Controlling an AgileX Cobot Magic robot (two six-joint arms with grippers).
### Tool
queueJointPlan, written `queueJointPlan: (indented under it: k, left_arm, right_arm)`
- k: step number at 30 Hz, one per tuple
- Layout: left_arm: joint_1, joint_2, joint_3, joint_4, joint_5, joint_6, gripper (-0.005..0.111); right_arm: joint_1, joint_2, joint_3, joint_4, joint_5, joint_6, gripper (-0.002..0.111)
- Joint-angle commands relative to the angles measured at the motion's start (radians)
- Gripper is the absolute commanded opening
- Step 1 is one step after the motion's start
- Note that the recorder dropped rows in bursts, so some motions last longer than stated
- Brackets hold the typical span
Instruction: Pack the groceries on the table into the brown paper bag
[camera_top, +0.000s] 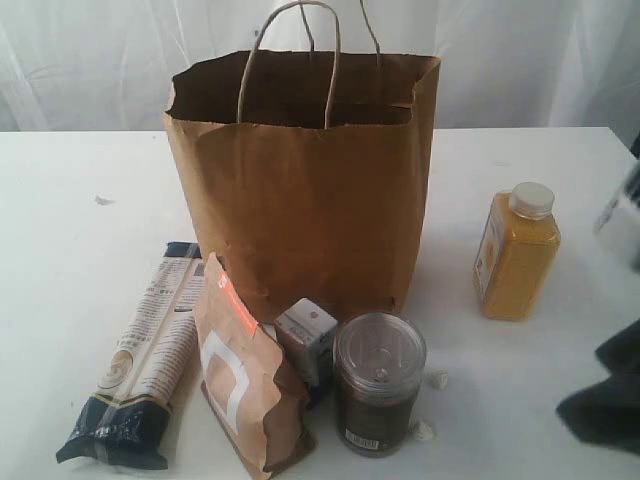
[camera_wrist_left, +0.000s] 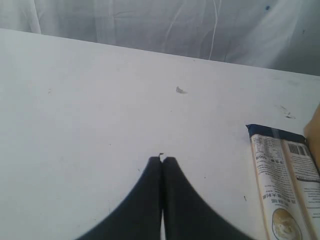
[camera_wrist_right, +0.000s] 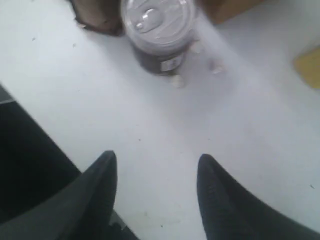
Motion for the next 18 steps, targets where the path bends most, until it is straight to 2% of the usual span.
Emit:
queueJointPlan:
  k: [1,10,18]
  left_arm:
    - [-0.008,-0.004,0.004,-0.004,-0.003,-0.003,0.000]
    - [-0.008,-0.004,0.004,-0.004,-0.003,-0.003,0.000]
    - [-0.008,-0.004,0.004,-0.004,-0.003,-0.003,0.000]
  right_arm:
    - [-0.007,0.059,0.113,0.115,-0.171,-0.194,0.047]
    - [-0.007,0.239,0.290,0.121,-0.517,-0.484,0.047]
    - [-0.007,0.383,0.343,0.225,-0.702,-0.509,0.047]
